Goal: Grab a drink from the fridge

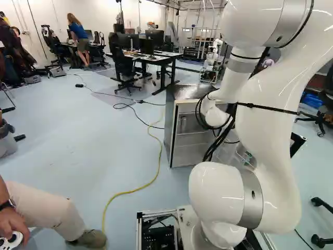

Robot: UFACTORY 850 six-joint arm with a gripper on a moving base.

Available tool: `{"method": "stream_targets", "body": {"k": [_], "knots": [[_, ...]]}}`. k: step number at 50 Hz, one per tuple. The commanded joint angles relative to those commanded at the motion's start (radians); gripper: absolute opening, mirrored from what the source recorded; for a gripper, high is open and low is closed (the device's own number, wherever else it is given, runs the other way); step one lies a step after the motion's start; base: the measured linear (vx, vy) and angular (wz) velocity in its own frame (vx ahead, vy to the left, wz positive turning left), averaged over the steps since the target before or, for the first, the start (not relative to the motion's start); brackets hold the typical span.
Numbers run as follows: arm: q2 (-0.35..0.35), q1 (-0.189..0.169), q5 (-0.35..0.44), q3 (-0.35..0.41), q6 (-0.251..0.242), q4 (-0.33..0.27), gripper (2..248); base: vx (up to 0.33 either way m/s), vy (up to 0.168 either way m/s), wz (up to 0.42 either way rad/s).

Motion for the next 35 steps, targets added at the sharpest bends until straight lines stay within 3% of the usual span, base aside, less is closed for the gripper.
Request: {"method": "stream_targets", "body": {"k": [10,30,31,35], "knots": [[0.000,0.000,0.000,0.000,0.000,0.000,189,0.000,0.000,0.000],[0.000,0.000,0.000,0.000,0.000,0.000,191,0.000,0.000,0.000],[0.000,0.000,0.000,0.000,0.000,0.000,179,0.000,0.000,0.000],[0.000,0.000,0.000,0.000,0.000,0.000,179,0.000,0.000,0.000]]}}
